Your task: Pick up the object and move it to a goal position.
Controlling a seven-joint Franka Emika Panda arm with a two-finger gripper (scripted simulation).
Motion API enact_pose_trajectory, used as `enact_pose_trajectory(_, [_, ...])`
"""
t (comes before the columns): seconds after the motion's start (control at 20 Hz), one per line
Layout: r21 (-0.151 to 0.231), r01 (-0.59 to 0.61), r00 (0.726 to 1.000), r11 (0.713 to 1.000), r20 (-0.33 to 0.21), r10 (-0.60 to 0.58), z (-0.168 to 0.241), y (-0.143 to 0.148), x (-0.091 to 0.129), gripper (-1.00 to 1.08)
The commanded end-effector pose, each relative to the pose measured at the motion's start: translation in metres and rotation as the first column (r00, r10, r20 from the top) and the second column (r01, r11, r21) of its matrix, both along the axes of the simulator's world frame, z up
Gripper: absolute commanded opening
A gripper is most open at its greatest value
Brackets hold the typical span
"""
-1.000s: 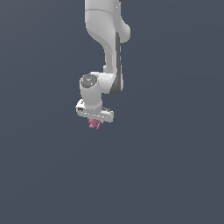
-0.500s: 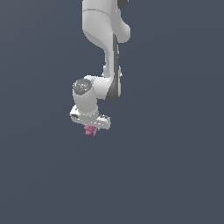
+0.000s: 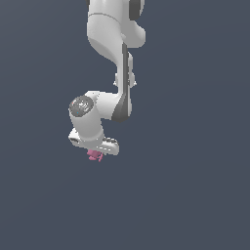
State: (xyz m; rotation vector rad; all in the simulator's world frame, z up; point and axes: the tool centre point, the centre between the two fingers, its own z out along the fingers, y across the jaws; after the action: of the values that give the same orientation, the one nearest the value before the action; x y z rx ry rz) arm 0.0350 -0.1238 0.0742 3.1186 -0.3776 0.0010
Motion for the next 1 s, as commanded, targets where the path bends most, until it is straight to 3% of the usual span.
enact_pose_trajectory(0.0, [0.0,0.0,1.0,1.0,0.0,0.0,0.003,-0.004,0.014,-1.0])
enact_pose_trajectory(0.45, [0.0,0.0,1.0,1.0,0.0,0.0,0.011,-0.013,0.048,-1.0])
enact_pose_trajectory(0.95, [0.0,0.0,1.0,1.0,-0.001,0.0,0.013,-0.017,0.062,-1.0])
